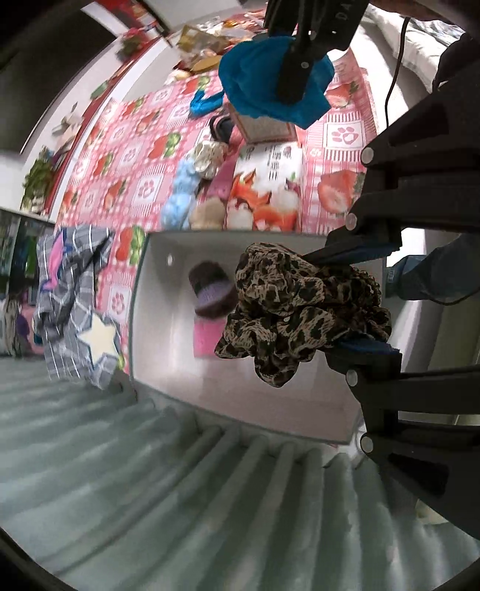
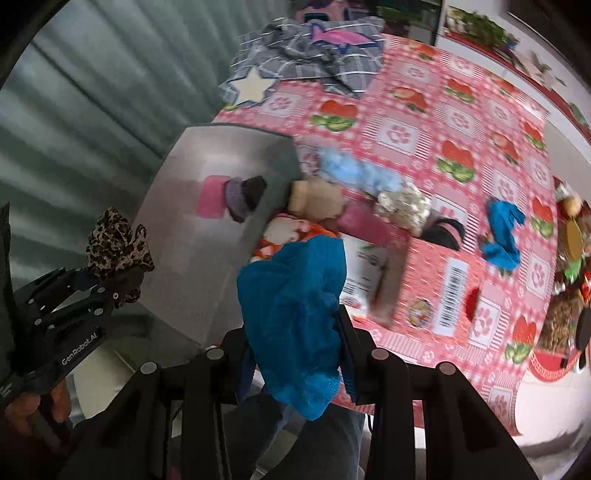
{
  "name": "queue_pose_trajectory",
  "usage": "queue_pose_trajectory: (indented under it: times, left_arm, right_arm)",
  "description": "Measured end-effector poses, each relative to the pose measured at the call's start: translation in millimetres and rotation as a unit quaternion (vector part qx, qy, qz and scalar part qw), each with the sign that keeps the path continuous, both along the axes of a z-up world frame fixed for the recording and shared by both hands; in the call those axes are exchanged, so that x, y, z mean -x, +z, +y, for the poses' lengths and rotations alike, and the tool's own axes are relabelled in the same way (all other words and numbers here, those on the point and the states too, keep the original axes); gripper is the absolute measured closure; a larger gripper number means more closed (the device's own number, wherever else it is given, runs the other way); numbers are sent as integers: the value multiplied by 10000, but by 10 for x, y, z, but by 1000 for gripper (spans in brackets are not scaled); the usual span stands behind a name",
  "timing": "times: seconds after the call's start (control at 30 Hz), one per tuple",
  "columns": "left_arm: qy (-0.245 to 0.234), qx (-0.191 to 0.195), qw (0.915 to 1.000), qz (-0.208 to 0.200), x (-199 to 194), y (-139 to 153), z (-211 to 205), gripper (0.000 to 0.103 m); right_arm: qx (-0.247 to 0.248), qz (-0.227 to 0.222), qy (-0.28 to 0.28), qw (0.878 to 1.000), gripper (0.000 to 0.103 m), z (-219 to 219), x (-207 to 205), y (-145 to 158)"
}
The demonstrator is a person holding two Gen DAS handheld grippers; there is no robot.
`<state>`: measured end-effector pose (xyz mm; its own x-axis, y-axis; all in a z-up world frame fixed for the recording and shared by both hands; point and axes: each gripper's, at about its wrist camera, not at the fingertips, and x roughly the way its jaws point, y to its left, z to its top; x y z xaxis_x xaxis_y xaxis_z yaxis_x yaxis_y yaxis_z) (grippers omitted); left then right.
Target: Organize soft objects
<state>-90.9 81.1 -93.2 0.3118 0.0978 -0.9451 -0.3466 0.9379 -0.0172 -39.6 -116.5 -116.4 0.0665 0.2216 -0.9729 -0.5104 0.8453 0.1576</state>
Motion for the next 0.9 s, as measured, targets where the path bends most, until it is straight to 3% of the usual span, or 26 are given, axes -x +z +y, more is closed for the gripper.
queue_pose_trajectory:
  times: [0.6,0.9]
  left_arm:
    - [765,38,9966,307,323,-237,485,65]
    - [913,84,9947,462,333,-366,572,65]
  right_arm:
    - [-127,398,1101,9930,64,967,172,-236]
    - [-112,482,1427,9885,64,1264,228,-318]
